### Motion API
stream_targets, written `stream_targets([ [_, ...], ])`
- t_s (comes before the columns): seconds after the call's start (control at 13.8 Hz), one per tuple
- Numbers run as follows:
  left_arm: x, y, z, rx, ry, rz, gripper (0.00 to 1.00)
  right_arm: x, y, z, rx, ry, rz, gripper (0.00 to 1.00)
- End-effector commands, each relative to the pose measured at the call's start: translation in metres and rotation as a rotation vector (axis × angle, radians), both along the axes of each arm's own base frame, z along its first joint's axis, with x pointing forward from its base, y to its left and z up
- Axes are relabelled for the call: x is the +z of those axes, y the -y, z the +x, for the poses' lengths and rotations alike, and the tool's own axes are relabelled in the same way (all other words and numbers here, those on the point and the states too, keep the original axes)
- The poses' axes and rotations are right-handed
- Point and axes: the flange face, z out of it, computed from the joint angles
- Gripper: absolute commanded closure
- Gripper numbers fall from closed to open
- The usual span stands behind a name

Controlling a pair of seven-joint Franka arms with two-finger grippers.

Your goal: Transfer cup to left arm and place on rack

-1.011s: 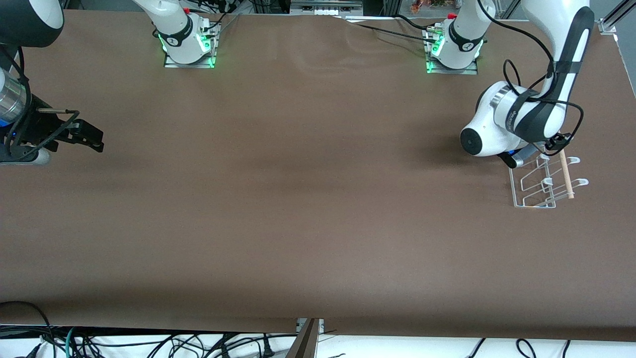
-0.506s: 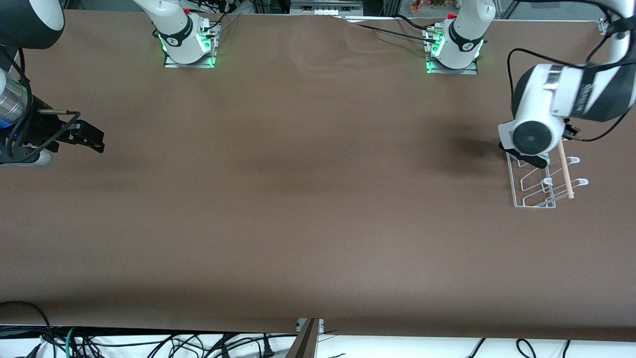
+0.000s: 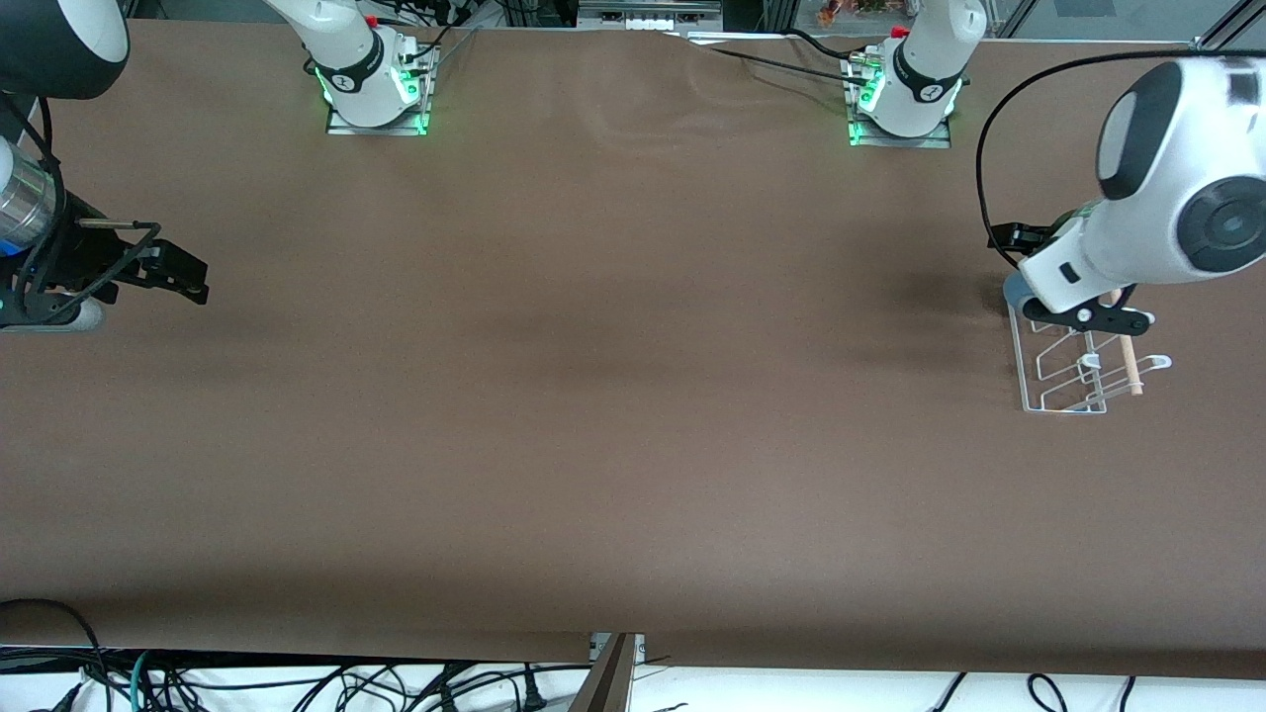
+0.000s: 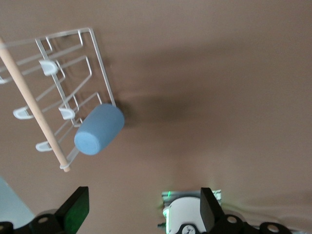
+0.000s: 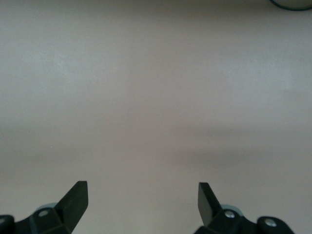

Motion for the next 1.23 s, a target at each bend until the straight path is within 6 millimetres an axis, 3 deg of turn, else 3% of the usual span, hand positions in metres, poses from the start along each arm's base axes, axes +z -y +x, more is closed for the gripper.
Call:
stream_targets([
  [0.0,0.050,0.001,0.021,0.039,0.133,-0.101,0.00,0.000,0.002,0.000,0.006,-0.004,0.018,0.00],
  [0.07,0.060,-0.027,0.026,0.095,0.193,-0.138,0.00,0.000,0.003,0.000,0.001,-0.004,0.018,0.00],
  [0.14,0.075,-0.036,0.030,0.117,0.303,-0.178,0.00,0.000,0.003,-0.001,-0.001,-0.005,0.018,0.00],
  [0.29,0.069,-0.031,0.006,0.125,0.353,-0.168,0.00,0.000,0.002,-0.001,-0.005,-0.006,0.018,0.00],
  [0.43,0.060,-0.014,-0.016,0.214,0.381,-0.135,0.00,-0.001,0.002,-0.001,-0.024,-0.009,0.019,0.00],
  [0.72,0.063,0.004,-0.016,0.165,0.396,-0.092,0.00,0.000,0.002,0.000,-0.025,-0.007,0.019,0.00],
  [1.16,0.062,0.004,-0.016,0.095,0.387,-0.105,0.00,0.000,0.002,0.000,-0.018,-0.004,0.018,0.00],
])
